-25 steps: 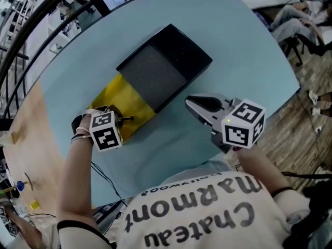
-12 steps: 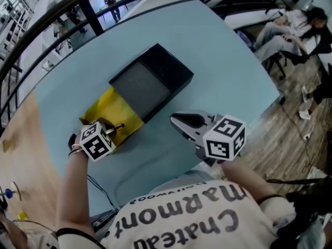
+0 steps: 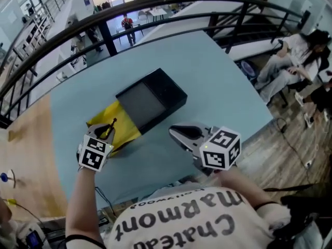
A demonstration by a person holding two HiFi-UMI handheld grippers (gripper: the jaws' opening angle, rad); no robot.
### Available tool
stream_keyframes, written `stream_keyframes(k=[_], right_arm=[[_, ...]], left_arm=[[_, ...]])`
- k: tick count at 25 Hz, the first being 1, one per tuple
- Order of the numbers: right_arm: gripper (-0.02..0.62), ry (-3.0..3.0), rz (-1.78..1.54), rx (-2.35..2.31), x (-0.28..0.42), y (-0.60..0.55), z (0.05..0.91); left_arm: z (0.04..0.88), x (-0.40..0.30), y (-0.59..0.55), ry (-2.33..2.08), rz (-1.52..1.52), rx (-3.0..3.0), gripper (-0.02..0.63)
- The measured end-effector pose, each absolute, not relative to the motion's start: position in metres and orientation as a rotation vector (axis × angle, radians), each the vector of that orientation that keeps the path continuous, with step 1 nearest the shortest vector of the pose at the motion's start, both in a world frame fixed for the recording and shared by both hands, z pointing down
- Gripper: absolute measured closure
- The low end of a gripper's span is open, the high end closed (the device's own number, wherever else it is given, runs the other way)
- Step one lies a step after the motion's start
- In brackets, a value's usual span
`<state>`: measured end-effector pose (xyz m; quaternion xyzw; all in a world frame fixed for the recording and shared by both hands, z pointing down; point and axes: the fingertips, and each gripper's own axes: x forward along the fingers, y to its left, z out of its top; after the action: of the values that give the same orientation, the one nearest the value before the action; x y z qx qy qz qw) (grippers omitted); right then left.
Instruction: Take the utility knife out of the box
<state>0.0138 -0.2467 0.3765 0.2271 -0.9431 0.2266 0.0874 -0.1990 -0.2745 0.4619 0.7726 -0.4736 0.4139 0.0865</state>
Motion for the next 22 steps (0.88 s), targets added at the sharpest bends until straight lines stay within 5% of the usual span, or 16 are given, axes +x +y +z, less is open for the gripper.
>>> stream_keyframes(k=[11, 22], right_arm=[[0.549, -2.838, 0.646, 0.653, 0.130, -0.218, 0.370], [0.549, -2.847, 0.687, 0.576, 0.199, -0.173, 0.385]], left_arm=[[0.380, -0.058, -0.212, -1.709, 0.258, 2.207, 0.546], [0.382, 0.060, -0.132, -1.655, -0.005, 2.166, 0.546]])
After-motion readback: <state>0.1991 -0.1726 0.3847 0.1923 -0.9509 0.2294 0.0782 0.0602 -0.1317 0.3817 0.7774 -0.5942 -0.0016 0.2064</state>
